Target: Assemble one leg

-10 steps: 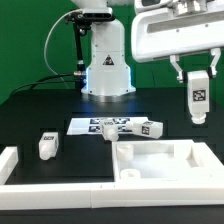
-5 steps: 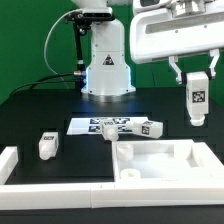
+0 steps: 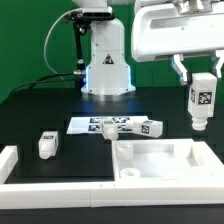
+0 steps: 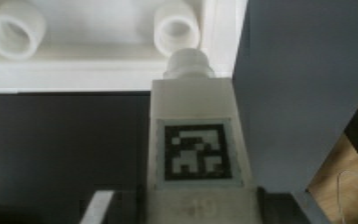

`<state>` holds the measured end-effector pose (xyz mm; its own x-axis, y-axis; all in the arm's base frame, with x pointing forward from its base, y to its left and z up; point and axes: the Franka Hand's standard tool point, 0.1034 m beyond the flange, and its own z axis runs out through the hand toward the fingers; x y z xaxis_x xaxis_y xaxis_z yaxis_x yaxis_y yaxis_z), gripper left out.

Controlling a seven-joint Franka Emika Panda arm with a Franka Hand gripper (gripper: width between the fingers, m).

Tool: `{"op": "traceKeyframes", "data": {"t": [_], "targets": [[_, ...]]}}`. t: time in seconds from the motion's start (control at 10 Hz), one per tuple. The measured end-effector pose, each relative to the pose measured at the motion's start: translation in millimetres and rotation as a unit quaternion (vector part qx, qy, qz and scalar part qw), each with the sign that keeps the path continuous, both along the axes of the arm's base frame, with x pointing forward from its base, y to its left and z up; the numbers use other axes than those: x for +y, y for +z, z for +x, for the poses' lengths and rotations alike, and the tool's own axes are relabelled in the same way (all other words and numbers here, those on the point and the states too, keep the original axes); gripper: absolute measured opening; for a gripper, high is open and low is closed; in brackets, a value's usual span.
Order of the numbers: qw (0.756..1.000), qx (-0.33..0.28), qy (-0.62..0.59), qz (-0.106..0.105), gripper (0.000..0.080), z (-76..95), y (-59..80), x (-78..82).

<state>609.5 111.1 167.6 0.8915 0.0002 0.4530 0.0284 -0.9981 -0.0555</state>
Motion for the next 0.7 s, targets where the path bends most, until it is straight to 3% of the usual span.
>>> {"op": "traceKeyframes", "data": {"t": [0.2,0.4,0.7], "targets": [[1.000,0.000,0.002,-0.002,0.0286,2.1,-2.7,-1.2],[1.000,-0.003,0.000,-0.006,0.0286,17.6,-15.5,-3.4],[1.000,-0.009,0.003,-0.009,0.0286,19.9,-37.2,-0.7]]}}
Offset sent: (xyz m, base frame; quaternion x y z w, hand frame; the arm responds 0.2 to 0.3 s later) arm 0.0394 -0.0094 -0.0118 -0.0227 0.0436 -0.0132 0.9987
